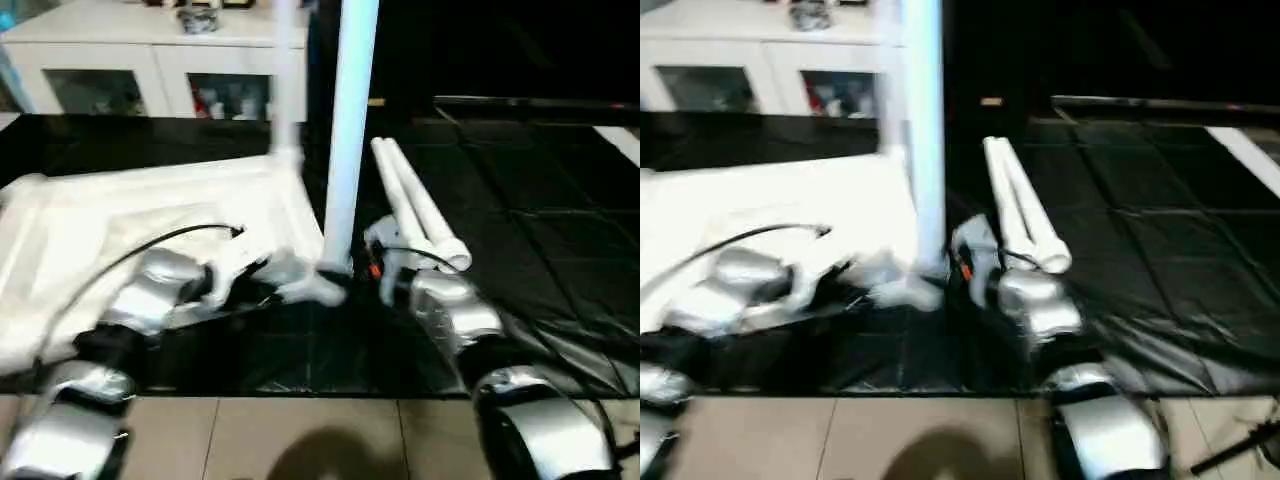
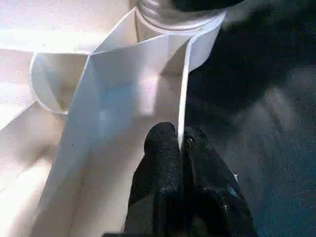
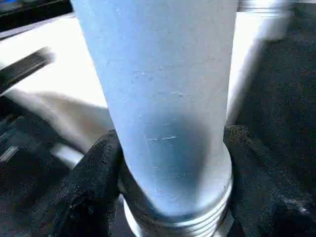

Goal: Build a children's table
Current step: Rotate leg to tighten

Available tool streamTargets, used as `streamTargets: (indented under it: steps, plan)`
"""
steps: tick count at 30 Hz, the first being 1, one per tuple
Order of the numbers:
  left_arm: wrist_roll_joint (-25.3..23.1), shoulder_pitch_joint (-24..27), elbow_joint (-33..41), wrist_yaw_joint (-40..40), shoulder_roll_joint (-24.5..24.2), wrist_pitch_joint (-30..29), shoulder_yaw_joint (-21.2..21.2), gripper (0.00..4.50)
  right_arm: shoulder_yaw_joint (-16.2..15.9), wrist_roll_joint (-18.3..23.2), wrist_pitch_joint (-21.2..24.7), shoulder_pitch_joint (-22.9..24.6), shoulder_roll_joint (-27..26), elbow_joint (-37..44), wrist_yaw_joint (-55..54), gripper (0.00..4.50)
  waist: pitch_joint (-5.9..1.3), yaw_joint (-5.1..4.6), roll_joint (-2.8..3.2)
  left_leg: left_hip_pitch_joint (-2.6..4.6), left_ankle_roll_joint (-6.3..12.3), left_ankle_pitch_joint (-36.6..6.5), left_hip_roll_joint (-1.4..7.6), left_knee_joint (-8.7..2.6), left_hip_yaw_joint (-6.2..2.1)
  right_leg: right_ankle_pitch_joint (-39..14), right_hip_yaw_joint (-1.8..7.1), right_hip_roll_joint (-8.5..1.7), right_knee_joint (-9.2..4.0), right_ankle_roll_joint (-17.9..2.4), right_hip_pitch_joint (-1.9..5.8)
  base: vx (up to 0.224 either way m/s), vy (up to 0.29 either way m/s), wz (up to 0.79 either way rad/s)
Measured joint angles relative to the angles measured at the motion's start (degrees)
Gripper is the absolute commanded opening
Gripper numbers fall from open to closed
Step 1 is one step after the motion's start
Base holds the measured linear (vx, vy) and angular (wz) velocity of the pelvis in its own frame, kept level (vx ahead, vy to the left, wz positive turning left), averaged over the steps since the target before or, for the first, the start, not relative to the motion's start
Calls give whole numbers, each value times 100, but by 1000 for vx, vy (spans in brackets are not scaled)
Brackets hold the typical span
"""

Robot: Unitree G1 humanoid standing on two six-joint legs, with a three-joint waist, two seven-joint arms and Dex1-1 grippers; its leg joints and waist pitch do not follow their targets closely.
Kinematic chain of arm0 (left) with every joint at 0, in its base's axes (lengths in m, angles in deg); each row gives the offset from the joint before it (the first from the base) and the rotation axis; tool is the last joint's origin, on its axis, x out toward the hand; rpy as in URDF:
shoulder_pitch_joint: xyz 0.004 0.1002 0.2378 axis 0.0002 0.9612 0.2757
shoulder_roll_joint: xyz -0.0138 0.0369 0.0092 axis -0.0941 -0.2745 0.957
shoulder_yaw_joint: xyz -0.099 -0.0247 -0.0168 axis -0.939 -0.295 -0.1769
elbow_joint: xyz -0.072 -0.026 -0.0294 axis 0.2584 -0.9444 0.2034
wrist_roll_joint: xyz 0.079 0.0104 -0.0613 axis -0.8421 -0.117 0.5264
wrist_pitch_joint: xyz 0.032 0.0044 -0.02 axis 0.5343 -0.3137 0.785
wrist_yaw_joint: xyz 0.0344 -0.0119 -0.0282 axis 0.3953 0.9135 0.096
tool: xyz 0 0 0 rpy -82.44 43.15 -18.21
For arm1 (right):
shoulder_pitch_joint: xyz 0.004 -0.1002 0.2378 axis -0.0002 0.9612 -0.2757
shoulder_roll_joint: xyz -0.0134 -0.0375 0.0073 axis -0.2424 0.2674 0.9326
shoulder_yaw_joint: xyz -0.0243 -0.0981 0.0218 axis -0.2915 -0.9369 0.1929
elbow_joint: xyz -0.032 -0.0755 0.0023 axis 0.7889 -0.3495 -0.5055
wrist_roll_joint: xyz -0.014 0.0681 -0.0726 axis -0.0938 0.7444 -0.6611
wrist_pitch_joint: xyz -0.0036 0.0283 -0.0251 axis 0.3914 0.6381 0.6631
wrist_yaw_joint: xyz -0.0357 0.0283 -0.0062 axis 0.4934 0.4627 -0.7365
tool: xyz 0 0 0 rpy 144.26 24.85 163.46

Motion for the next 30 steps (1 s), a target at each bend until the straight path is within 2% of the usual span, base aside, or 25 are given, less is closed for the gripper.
streamTargets:
  steps: [2,5,6,8,10,13,17,22,27,30]
  plan:
    - [10,-62,3,406,258,-290,-110,0,153,26,13,-199,-128,-223,-637,267,1,-4,1,-3,0,0,-1,-3,0,1,-1,0,-1,0,-3,0,0,0]
    - [13,-101,71,594,347,-485,-136,0,243,24,9,-254,-217,-247,-960,267,0,10,-1,-6,0,0,0,-16,-1,2,-2,1,0,0,-7,0,0,0]
    - [13,-101,96,611,355,-509,-140,0,277,25,4,-255,-225,-243,-967,323,0,13,-1,-8,0,0,0,-19,-1,2,-2,1,-1,-1,-9,0,0,0]
    - [8,-101,131,640,351,-545,-161,0,359,104,3,-259,-262,-235,-963,336,0,4,-1,-11,0,0,0,-21,0,12,-1,2,-2,-19,-11,0,0,0]
    - [-33,-99,174,741,266,-540,-167,0,450,239,3,-254,-377,-226,-935,344,0,-53,-1,-16,0,0,0,-24,0,12,0,5,-7,-18,-20,0,0,0]
    - [-116,-41,257,834,140,-406,-178,0,442,241,-29,-238,-415,-221,-725,382,0,-139,-1,-40,1,0,1,-29,-1,10,-1,8,-21,-19,-37,0,0,0]
    - [-161,202,574,521,-151,-131,-102,0,146,33,-409,-93,-295,-188,-203,416,0,-186,-1,-57,10,-6,4,-46,0,8,-5,13,-53,-21,-43,0,0,0]
    - [-84,398,850,-58,-509,92,15,0,-60,-39,-574,152,110,-65,791,442,0,-117,-1,-92,31,-6,7,-43,-1,7,-11,13,-67,-24,-55,0,0,0]
    - [23,567,1029,-784,-771,510,184,0,-333,-45,-625,286,565,186,1930,442,4,18,5,-101,31,-11,25,-25,2,7,-15,10,-63,-24,-55,0,0,0]
    - [39,613,1078,-1130,-923,723,302,0,-567,-66,-660,286,867,415,2770,442,4,49,5,-105,27,-15,30,-9,3,8,-16,9,-60,-24,-49,0,0,0]
